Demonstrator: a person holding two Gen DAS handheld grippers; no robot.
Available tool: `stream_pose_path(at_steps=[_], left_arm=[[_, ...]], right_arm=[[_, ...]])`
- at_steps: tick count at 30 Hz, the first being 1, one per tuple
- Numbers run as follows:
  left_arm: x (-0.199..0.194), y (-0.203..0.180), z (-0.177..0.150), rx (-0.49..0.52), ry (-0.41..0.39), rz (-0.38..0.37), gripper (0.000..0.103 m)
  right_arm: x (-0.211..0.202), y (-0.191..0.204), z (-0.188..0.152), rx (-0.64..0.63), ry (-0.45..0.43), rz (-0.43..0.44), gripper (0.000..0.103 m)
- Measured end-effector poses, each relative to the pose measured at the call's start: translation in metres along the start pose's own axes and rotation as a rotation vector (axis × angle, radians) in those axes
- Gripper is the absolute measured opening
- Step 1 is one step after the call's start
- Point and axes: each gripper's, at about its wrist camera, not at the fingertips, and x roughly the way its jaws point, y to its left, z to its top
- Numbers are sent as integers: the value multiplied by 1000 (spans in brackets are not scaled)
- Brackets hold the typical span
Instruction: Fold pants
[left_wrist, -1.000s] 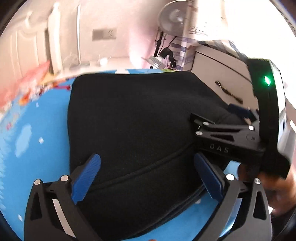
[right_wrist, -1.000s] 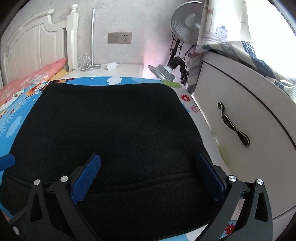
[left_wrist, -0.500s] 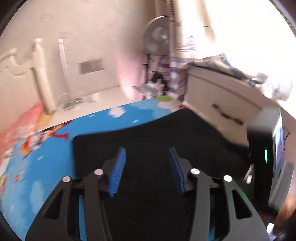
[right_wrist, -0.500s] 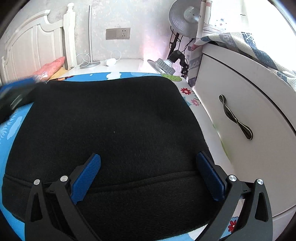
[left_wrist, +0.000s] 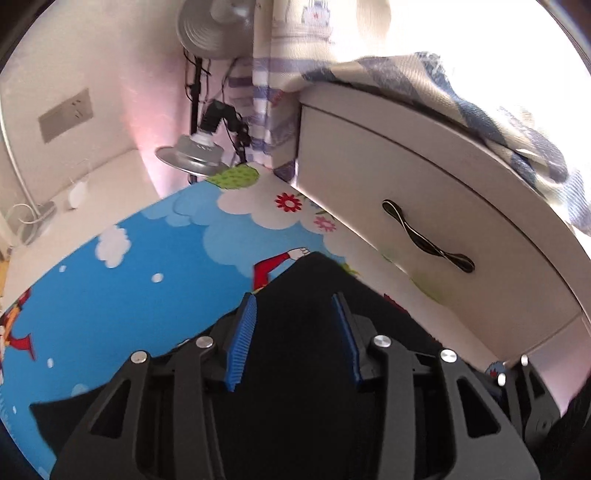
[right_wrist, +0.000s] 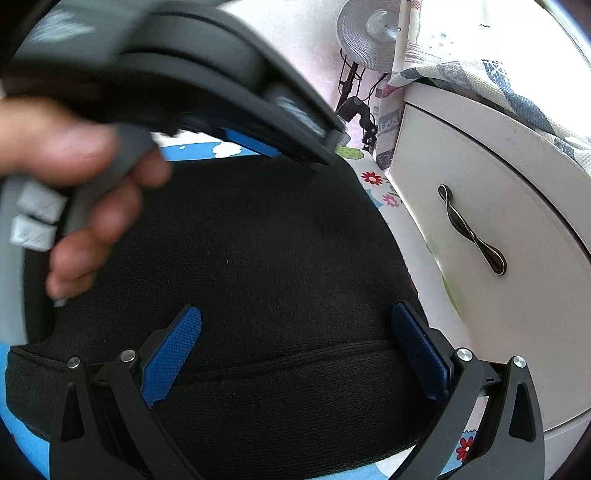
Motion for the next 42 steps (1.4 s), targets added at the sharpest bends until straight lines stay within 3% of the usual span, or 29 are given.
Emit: stream_pose_path(at_steps=[9, 18, 21, 24, 30, 34, 35, 38, 40, 42], left_arm=[[45, -5, 11, -2, 108, 39, 42], [56, -2, 14, 16, 146, 27, 48], [57, -1, 14, 9, 149, 48, 56], [59, -2, 13, 13, 150, 65, 58], [62, -4, 10, 34, 141, 79, 54], [63, -3, 10, 27, 141, 76, 54], [63, -4, 10, 27, 140, 79, 54], [61, 1, 11, -11, 135, 68, 56], [57, 12, 11, -86, 119, 46, 69], [53, 27, 7, -187, 105, 1, 72]], right_arm=[[1, -4, 1, 14, 11, 17, 99], [3, -10, 5, 19, 17, 24, 99], [2, -10, 5, 19, 16, 24, 99], [-3, -8, 7, 10, 13, 14, 99], [-47, -29, 16, 104, -133, -78, 98], [-15, -43, 9, 141, 13, -114, 98], [-5, -48, 2, 173, 61, -72, 98], [0, -57, -6, 228, 89, -1, 97], [-3, -52, -8, 194, 80, -13, 96], [-4, -50, -8, 188, 78, -14, 94]])
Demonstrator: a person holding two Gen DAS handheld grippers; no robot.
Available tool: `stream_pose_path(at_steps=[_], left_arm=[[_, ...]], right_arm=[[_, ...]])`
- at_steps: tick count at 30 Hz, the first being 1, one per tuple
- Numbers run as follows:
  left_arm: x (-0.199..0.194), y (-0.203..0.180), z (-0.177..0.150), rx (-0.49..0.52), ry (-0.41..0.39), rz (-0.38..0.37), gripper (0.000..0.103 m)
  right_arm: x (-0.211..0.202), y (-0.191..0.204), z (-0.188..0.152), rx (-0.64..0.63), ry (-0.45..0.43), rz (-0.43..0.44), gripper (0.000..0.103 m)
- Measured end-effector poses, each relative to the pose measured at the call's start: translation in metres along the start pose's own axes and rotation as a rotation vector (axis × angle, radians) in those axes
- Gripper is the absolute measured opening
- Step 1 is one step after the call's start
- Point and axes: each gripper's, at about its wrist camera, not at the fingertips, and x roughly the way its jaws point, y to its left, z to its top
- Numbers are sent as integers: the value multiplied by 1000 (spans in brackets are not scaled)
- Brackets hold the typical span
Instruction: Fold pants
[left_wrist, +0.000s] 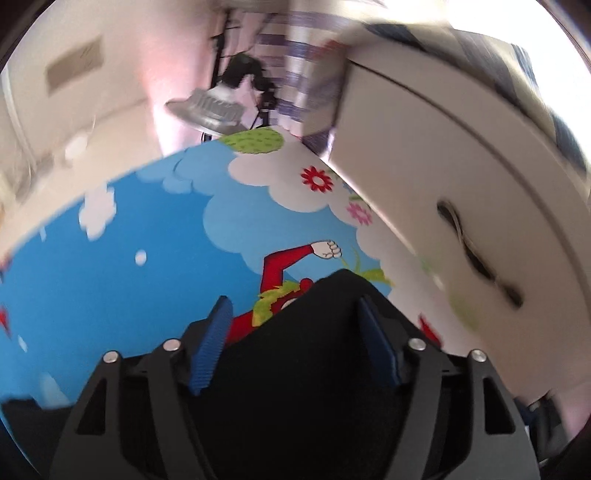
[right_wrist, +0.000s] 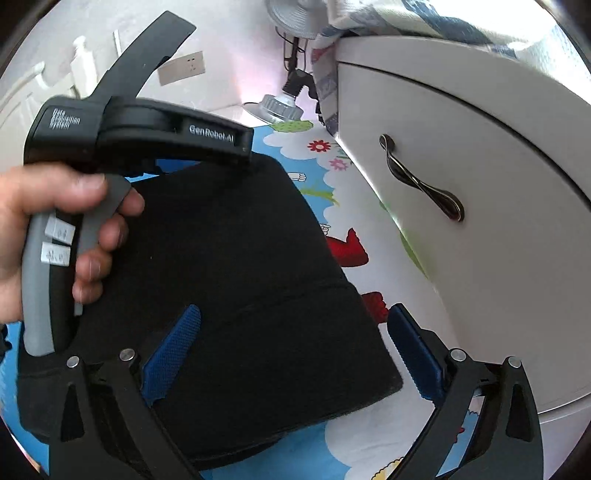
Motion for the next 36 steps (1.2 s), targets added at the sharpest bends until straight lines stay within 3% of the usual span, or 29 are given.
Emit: stream_pose_path(at_steps=[3, 5, 6, 7, 10, 11, 13, 14, 15, 16, 18, 19, 20, 22, 23, 25, 28, 30, 31, 33, 34, 35, 36], left_arm=[[-3, 3, -2, -11, 0, -10, 73], [-13, 1, 0, -13, -23, -46, 59], [-19, 2, 2, -22, -42, -81, 45], [-23, 5, 3, -39, -58, -91, 39], [-31, 31, 14, -181, -83, -67, 33], [-32, 34, 15, -183, -92, -37, 31], [-36, 30, 17, -106, -113, -66, 31], [-35, 23, 16, -42, -92, -148, 35], [-32, 11, 14, 36, -43, -232, 49], [-30, 2, 11, 109, -19, -257, 57], [-23, -26, 1, 344, -21, -60, 61], [-14, -28, 0, 403, -13, 46, 73], [-13, -19, 7, 349, -39, 102, 76], [-26, 7, 20, 148, -121, 195, 56], [-37, 21, 25, 55, -162, 147, 56], [-50, 31, 25, -2, -163, -33, 55], [-74, 8, 3, 174, -162, -89, 35], [-78, -14, -29, 359, -49, -211, 37], [-79, -23, -46, 457, -9, -216, 36], [-67, -37, -87, 677, 73, -85, 37], [-63, -37, -94, 747, 35, 17, 38], [-65, -30, -89, 714, -20, 110, 37], [-69, -18, -77, 639, -83, 217, 26]], right_arm=[[-3, 2, -2, -7, 3, 33, 84], [-5, 0, -1, -8, 5, 47, 84], [-6, -2, -1, -2, 9, 55, 83], [-7, -4, -2, 3, 13, 62, 82], [-16, -2, -3, -11, 16, 62, 79], [-18, -2, -2, -13, 17, 62, 79], [-24, -2, -3, -14, 17, 65, 76], [-26, -1, -3, -20, 17, 66, 76], [-27, 0, -3, -29, 16, 65, 75], [-27, 0, -4, -31, 17, 66, 75], [-23, -4, -5, -13, 24, 84, 73], [-21, -6, -4, -9, 29, 89, 73], [-23, -7, -4, -6, 36, 93, 73], [-24, -5, -6, -18, 32, 86, 73], [-24, -6, -5, -19, 32, 86, 74], [-25, -6, -4, -17, 33, 93, 74], [-24, -8, -3, -18, 35, 99, 74], [-22, -9, -3, -10, 37, 106, 74], [-20, -10, -2, -9, 37, 107, 74], [-19, -9, -2, -15, 36, 102, 74], [-20, -8, -2, -15, 38, 98, 74], [-20, -9, -2, -13, 40, 99, 74], [-20, -8, -2, -14, 41, 98, 74]])
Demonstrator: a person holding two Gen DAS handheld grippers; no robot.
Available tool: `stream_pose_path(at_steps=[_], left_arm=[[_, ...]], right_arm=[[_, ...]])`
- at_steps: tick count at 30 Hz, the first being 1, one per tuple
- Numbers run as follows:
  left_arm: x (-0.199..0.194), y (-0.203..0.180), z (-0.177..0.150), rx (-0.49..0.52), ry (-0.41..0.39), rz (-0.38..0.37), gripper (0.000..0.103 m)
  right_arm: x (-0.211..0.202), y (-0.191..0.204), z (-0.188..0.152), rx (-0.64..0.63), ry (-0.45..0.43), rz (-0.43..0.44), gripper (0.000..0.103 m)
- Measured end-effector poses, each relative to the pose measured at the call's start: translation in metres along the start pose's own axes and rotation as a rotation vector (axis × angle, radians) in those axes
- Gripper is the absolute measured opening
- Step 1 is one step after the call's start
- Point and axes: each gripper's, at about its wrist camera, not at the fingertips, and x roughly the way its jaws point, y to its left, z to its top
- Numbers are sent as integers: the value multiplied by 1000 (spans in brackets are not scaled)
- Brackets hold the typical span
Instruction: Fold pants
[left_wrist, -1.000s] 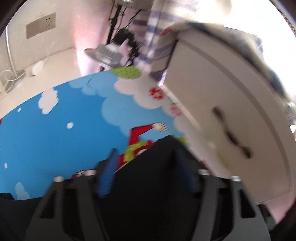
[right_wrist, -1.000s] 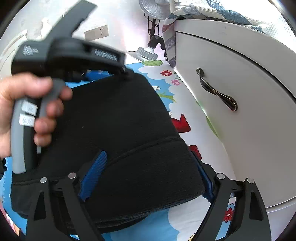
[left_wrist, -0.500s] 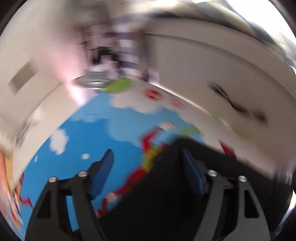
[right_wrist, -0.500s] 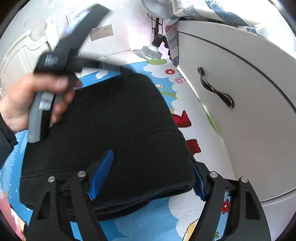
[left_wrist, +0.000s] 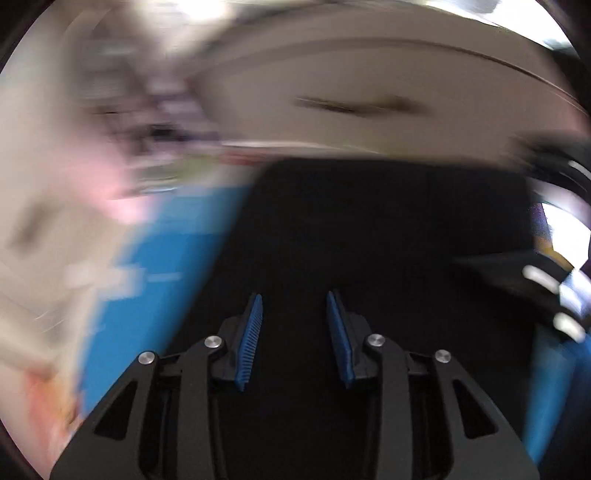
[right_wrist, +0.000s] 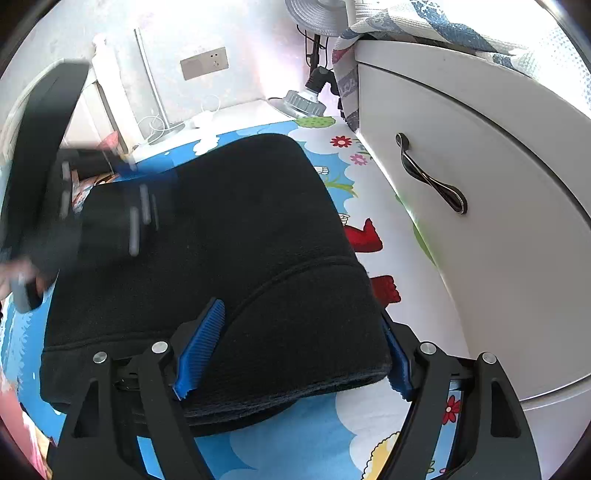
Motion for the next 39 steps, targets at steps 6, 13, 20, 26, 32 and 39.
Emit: stream_pose_path(at_steps=[6, 13, 20, 26, 32, 39], left_arm=[[-10, 60, -1, -277, -76, -48, 20], [18, 21, 1, -142, 13, -177, 40], [31, 82, 29, -497, -78, -243, 42], [78, 47, 60, -422, 25, -261, 42], [78, 42, 53, -445, 52, -234, 45], [74, 74, 33, -564, 95, -98, 46]], right_arm=[[-5, 5, 7, -17, -12, -15, 73], [-24, 22, 32, -59, -137, -17, 70], [-24, 23, 41, -75, -175, -94, 63], [-17, 27, 40, -95, -152, -92, 64], [4, 27, 32, -107, -71, -137, 65], [11, 28, 20, -129, -29, -181, 66]])
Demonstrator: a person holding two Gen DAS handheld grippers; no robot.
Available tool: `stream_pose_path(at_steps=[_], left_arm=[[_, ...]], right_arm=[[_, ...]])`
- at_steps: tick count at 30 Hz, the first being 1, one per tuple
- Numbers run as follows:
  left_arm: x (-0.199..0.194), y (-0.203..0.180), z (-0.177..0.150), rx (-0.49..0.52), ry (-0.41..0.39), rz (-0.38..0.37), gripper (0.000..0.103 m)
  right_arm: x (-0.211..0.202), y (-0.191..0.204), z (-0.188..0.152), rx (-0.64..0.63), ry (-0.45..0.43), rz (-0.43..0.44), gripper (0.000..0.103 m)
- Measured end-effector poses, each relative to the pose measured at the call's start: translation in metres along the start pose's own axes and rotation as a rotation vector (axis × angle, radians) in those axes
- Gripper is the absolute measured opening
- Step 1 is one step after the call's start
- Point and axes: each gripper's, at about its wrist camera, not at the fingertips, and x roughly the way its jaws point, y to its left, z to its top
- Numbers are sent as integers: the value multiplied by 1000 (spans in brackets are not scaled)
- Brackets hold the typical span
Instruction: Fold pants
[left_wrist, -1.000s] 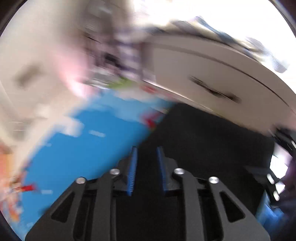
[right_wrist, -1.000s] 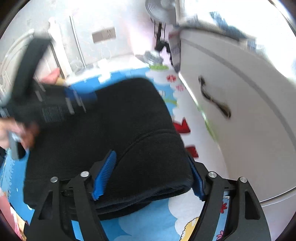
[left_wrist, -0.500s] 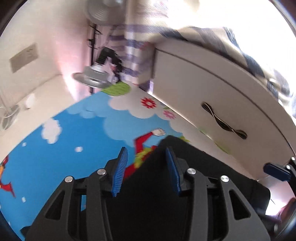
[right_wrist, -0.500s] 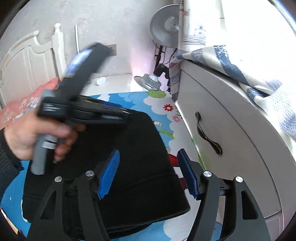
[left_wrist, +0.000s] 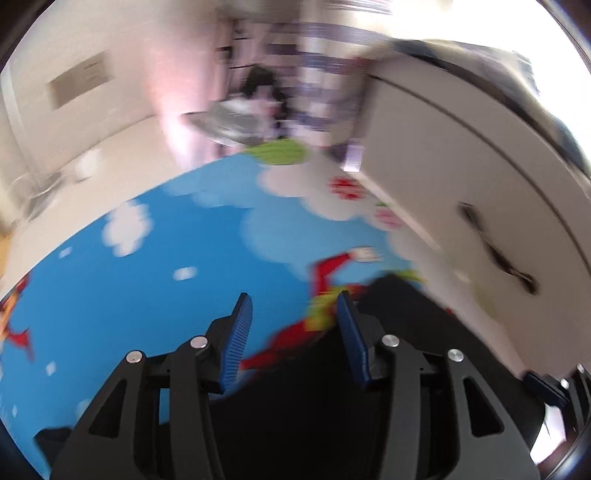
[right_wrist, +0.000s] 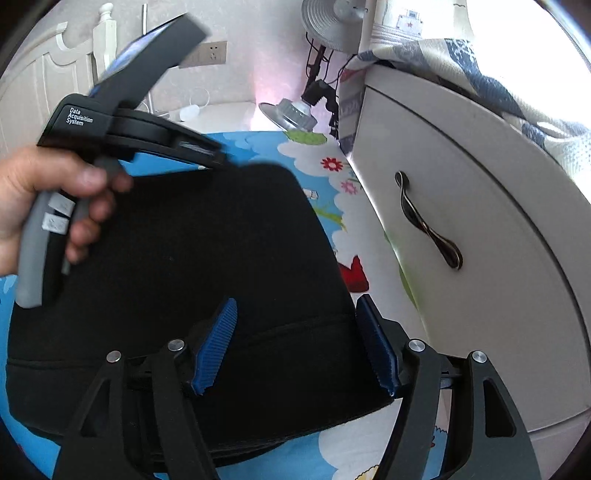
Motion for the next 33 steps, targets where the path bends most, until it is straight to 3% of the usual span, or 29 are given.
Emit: stream_pose_path(at_steps=[1, 4, 8, 14, 19, 26, 33], left_arm=[[0, 13, -2, -30, 13, 64, 45], [-22, 34, -11, -66, -34, 101, 43], [-86, 31, -45, -81, -161, 6, 43], [-160, -21, -147, -64, -247, -105, 42], [-140, -46, -205, -98, -160, -37, 31], [-138, -41, -213, -141, -167, -65, 31], [-140, -42, -214, -146, -171, -62, 31]], right_arm=[[0, 1, -1, -5, -1, -5, 66], [0, 0, -4, -6, -5, -8, 66], [2, -4, -7, 16, 1, 11, 70], [4, -5, -8, 21, 2, 11, 72], [-1, -7, 5, 9, 6, -3, 79], [-18, 9, 55, -19, -131, -18, 86], [49, 27, 86, -106, 13, -59, 86]])
